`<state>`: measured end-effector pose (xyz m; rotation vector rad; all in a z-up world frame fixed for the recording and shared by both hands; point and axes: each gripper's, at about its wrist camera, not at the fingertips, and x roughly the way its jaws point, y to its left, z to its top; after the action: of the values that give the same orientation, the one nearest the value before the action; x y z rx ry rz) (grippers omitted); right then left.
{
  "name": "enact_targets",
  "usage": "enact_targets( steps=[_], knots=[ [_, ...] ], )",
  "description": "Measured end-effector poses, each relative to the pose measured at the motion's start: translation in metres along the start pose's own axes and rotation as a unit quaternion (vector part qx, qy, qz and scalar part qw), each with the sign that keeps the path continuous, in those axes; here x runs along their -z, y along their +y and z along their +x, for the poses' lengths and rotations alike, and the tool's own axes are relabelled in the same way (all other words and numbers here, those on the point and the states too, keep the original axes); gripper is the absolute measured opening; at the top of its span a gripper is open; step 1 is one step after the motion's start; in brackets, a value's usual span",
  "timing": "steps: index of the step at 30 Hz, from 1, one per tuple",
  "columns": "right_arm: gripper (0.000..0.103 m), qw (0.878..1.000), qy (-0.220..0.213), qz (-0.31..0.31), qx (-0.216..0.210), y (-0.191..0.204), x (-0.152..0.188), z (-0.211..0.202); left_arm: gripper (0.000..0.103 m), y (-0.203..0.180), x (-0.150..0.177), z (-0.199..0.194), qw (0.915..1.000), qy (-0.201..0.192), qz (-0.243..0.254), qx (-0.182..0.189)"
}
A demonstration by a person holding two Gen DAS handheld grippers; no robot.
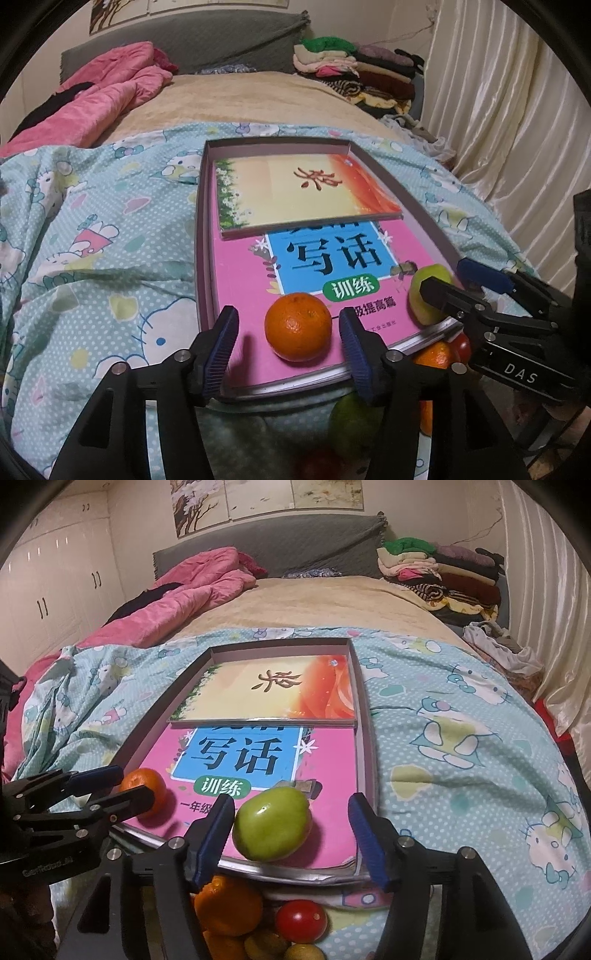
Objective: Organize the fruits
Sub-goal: 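Open the left tool onto the book while the right tool releases the apple beside it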
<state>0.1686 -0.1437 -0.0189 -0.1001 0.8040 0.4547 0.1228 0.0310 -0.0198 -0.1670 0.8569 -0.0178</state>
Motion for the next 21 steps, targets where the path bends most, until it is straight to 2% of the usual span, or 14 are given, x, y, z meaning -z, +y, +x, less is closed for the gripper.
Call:
enact_targets(
  steps=[4, 6, 12, 18, 20, 21],
  knots=[
    [0.067, 1.0, -0.003, 0.01, -0.006, -0.002, -0.001, -0.002, 0.062, 0.003, -0.002, -0.006, 0.9999, -0.009, -0.006, 0.0],
    [0.073, 1.0, -0.012, 0.01, -0.009, -0.002, -0.002, -0.006, 0.062, 0.004, -0.003, -0.009, 0.9999, -0.014, -0.007, 0.0],
    [0.079, 0.999, -0.041, 0.014, -0.019, -0.001, -0.006, -0.017, 0.063, 0.005, -0.002, -0.01, 0.9998, -0.013, -0.009, -0.008],
    [0.084, 0.998, -0.057, 0.018, -0.014, -0.002, -0.008, -0.023, 0.064, 0.008, -0.003, -0.018, 0.9995, -0.029, -0.012, -0.009],
    [0.085, 0.998, -0.062, 0.022, -0.013, -0.003, -0.009, -0.025, 0.074, 0.009, -0.004, -0.02, 0.9993, -0.035, -0.013, -0.006],
    [0.085, 0.998, -0.063, 0.024, -0.014, -0.004, -0.009, -0.026, 0.075, 0.008, -0.004, -0.021, 0.9992, -0.037, -0.013, -0.006]
  ],
)
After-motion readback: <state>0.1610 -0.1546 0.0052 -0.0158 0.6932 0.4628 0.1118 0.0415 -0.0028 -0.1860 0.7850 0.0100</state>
